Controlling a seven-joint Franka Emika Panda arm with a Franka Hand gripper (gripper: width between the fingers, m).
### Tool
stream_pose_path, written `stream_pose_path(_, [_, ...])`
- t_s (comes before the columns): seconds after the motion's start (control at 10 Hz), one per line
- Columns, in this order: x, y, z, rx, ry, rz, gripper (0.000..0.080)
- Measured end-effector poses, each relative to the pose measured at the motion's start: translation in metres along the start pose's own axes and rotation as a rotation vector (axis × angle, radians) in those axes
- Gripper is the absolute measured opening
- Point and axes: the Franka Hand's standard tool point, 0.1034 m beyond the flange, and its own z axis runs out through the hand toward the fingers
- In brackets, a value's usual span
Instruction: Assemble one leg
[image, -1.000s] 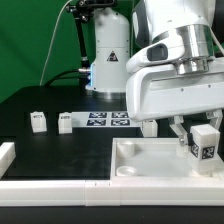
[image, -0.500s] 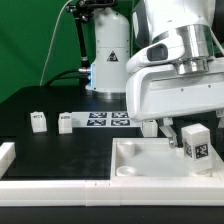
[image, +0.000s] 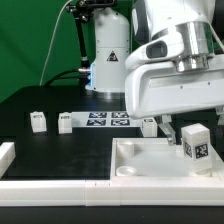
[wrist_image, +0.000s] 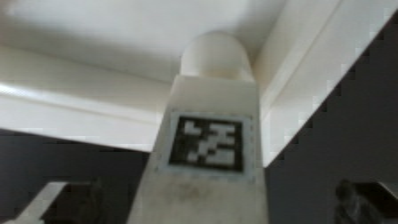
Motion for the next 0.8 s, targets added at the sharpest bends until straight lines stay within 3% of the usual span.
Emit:
stream_pose_path(0.4, [-0.007,-0.003,0.003,0.02,-0.076,0.005,0.0649])
stream_pose_path(0.5, [-0.012,-0.005,0.005,0.048,-0.195,0.013,0.0649])
stream_pose_path(0.7, [-0.007,-0.002,0.009,0.074,-0.3,0.017,0.0649])
stream_pose_path(0.8, [-0.014,-0.003,0.009,0.098,-0.397,0.015,0.0649])
